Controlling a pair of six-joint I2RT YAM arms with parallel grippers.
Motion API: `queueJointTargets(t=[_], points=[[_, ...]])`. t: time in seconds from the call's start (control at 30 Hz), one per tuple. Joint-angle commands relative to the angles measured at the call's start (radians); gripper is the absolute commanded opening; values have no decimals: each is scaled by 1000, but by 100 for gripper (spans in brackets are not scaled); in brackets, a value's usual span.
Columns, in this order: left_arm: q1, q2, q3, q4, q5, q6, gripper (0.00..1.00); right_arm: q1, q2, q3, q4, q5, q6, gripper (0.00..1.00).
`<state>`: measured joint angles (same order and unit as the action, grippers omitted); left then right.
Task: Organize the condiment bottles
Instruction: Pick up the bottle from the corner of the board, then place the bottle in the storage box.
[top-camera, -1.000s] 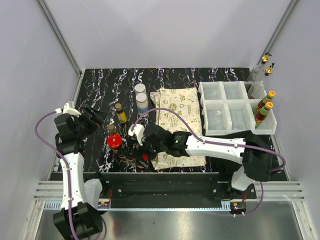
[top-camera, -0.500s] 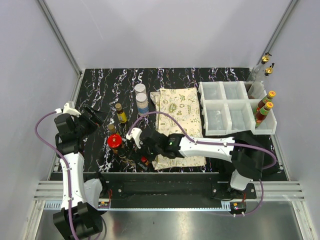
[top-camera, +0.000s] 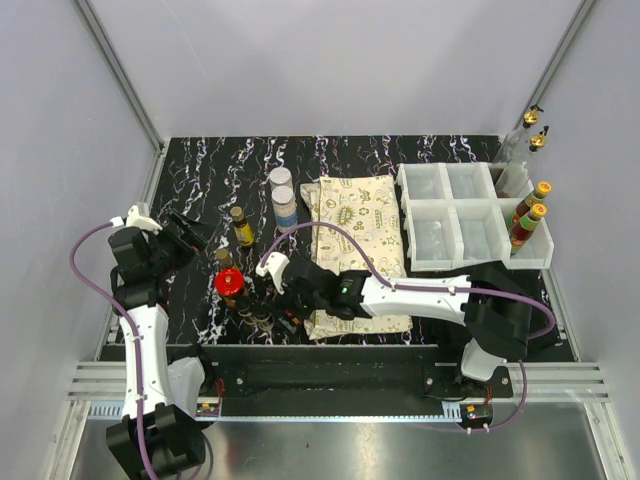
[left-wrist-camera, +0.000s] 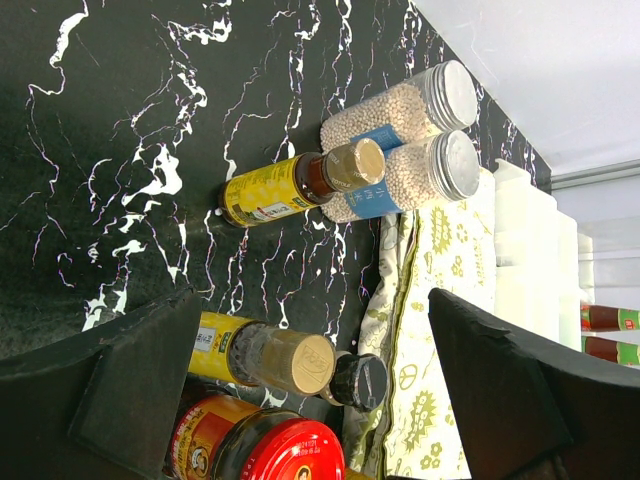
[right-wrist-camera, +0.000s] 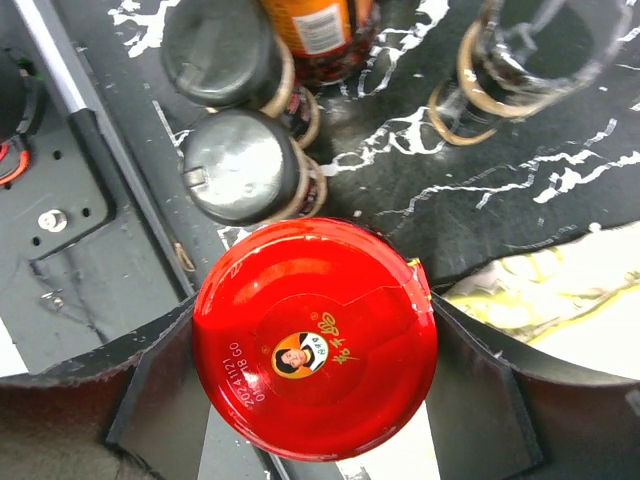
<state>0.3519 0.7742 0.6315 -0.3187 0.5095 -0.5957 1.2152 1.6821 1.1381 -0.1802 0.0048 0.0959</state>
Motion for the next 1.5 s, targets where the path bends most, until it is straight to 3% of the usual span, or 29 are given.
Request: queueJointTargets(t=[0.0,0.6,0.8,1.03,1.27,1.47], points=[[6,0,2,55,35,-4,99,0,-73,-15,12,125,-10,0],[12,5,-3,63,47,-9,99,-2,-242,75,84,333,-91,0],[15,4,-3,64,49,-9,99,-31,-265,123,111,501,-137,0],[15,4,-4,64,50,-10,99,-255,-343,118,107,567,-101,0],[15,11,-3,64,52,-12,99,-556,-375,156,104,669,-105,0],[22,27,0,69,54,-15,99,-807,-320,192,156,534,-105,0]])
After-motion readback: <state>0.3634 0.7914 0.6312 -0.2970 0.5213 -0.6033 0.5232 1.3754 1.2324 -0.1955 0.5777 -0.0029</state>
